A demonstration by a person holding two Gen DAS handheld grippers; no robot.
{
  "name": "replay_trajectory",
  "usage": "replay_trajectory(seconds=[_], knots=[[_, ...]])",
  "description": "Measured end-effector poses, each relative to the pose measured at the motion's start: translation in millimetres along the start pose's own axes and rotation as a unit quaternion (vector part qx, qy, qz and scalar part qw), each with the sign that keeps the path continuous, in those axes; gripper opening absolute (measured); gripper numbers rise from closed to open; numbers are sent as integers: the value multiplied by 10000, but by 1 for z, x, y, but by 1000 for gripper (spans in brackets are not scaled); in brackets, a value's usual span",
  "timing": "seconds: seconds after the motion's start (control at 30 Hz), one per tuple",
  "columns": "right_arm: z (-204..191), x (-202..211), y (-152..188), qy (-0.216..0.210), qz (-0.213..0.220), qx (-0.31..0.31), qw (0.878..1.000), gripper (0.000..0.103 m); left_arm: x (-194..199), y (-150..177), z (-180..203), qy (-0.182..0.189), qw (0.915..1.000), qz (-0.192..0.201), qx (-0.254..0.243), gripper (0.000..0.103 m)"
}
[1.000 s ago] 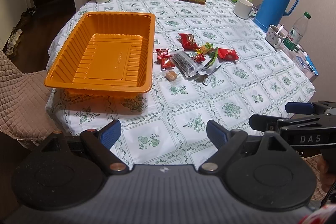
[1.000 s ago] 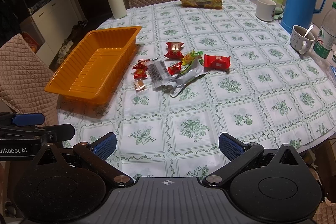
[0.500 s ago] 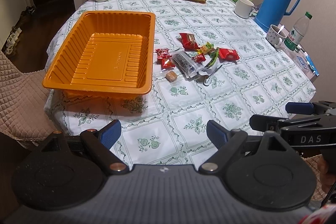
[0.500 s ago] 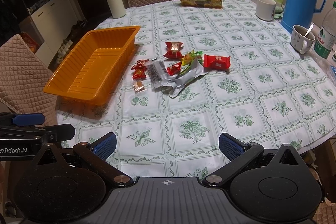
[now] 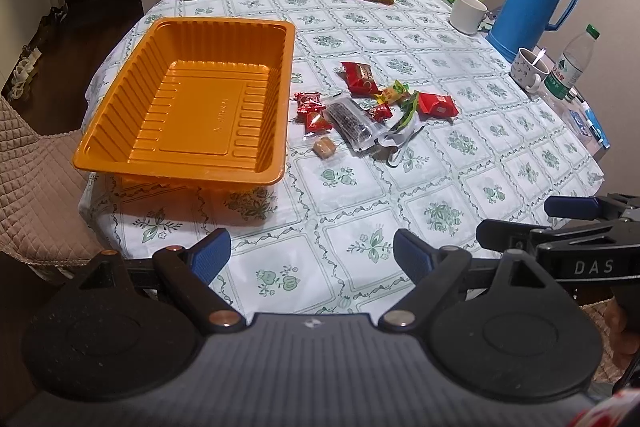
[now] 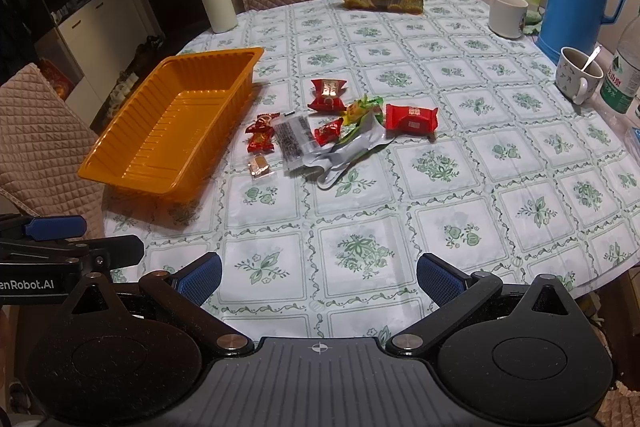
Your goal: Organize snacks
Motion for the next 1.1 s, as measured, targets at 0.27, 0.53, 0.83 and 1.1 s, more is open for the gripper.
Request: replay_trajectory(seconds=[0.27,0.53,0.83,1.1], knots=[[9,-3,-8,-34,-41,15,10000,103,-9,-8,7,37,9999,-78,75,87],[34,-11,-23,-61,-27,-51,10000,103,-28,-18,23,90,9999,-43,129,87],[79,-25,-41,-130,32,-115,9998,103,-59,-38,56,95,9999,88,6,80],[122,-39,-58,-149,89,-81,9998,103,-100,-56,97,173,9984,245,-469,64]])
Point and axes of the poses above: each gripper's, at about its wrist camera, not at the fingertips, and x roughly against the way its jaws point, z to its right, y to its underside, the point moved 4 cm from there along -x, roughly the way its jaws point, and after that the axes turned 4 degrees about -y, right-handed, at the moved point
